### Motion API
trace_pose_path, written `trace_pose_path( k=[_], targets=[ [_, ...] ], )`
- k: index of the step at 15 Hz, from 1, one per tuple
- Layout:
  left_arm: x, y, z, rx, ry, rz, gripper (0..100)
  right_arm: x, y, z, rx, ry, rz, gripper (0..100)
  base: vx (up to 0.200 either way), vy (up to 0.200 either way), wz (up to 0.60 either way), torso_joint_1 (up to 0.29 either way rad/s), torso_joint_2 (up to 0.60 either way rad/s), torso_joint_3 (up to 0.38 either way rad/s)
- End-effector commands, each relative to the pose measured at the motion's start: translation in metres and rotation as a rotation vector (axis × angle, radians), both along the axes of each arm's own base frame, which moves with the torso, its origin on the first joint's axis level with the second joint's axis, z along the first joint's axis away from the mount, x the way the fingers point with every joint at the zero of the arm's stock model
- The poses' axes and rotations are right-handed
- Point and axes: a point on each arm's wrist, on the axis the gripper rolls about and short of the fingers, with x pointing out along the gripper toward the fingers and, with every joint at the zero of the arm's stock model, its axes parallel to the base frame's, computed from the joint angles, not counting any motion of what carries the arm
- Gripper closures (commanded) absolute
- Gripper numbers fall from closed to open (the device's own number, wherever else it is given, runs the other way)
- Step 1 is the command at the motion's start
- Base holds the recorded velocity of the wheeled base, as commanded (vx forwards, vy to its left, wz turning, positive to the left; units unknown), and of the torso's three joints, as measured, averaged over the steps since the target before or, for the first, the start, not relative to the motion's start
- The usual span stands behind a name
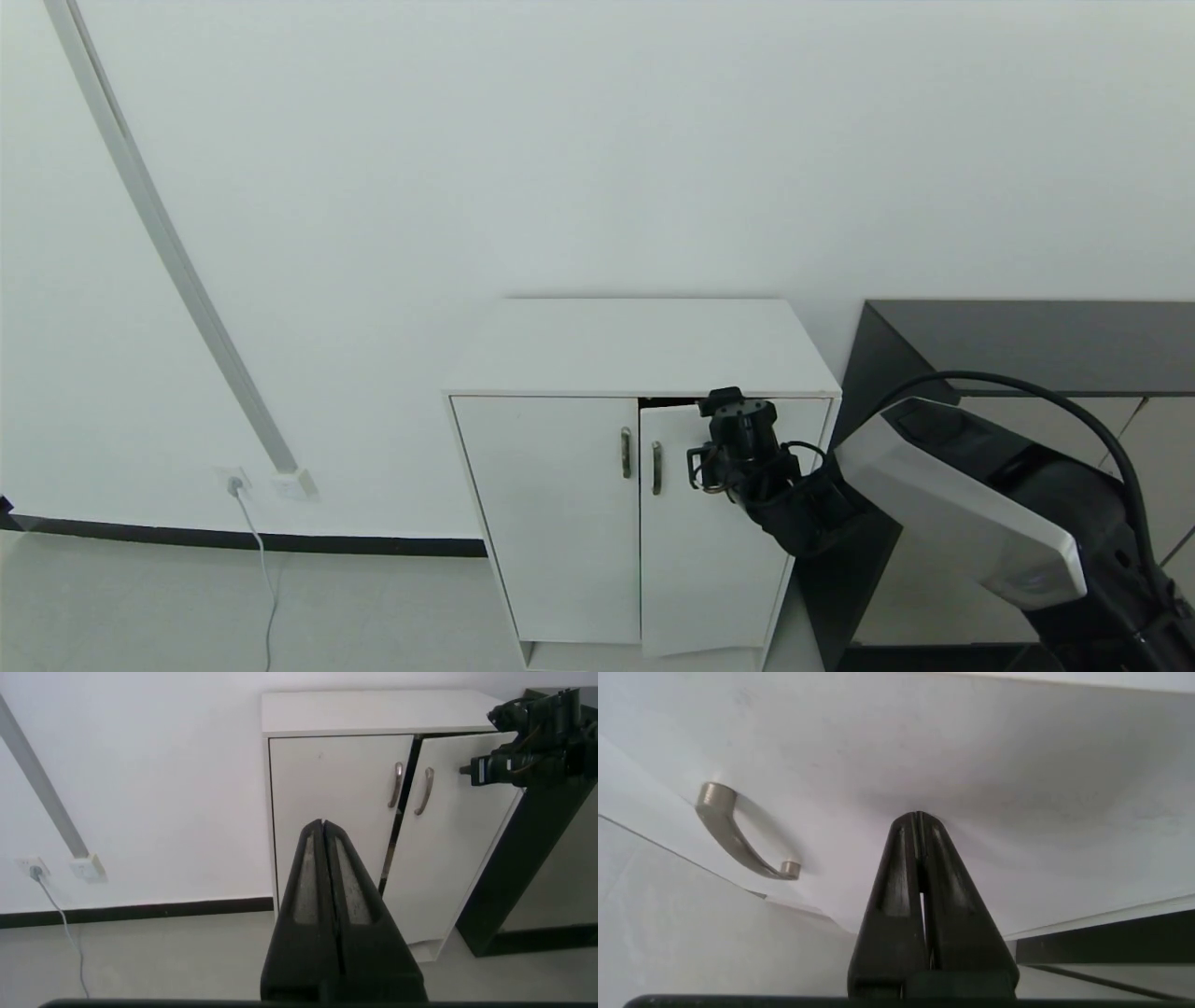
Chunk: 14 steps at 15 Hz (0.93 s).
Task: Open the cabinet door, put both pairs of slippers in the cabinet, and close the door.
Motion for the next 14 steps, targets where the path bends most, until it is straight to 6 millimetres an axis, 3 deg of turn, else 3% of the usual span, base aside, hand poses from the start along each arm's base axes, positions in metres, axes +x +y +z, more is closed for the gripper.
trace_pose_path(
  k=[1,14],
  targets=[
    [0.000,0.000,0.000,0.000,-0.003,0.000,100,0.003,-0.001,-0.003,0.000,0.000,-0.005,100,0.000,0.000,0.00,0.000,0.00,0.000],
    [0.000,0.000,0.000,0.000,-0.003,0.000,100,0.022,-0.003,0.002,-0.008,-0.010,-0.023,100,0.000,0.000,0.00,0.000,0.00,0.000]
  ],
)
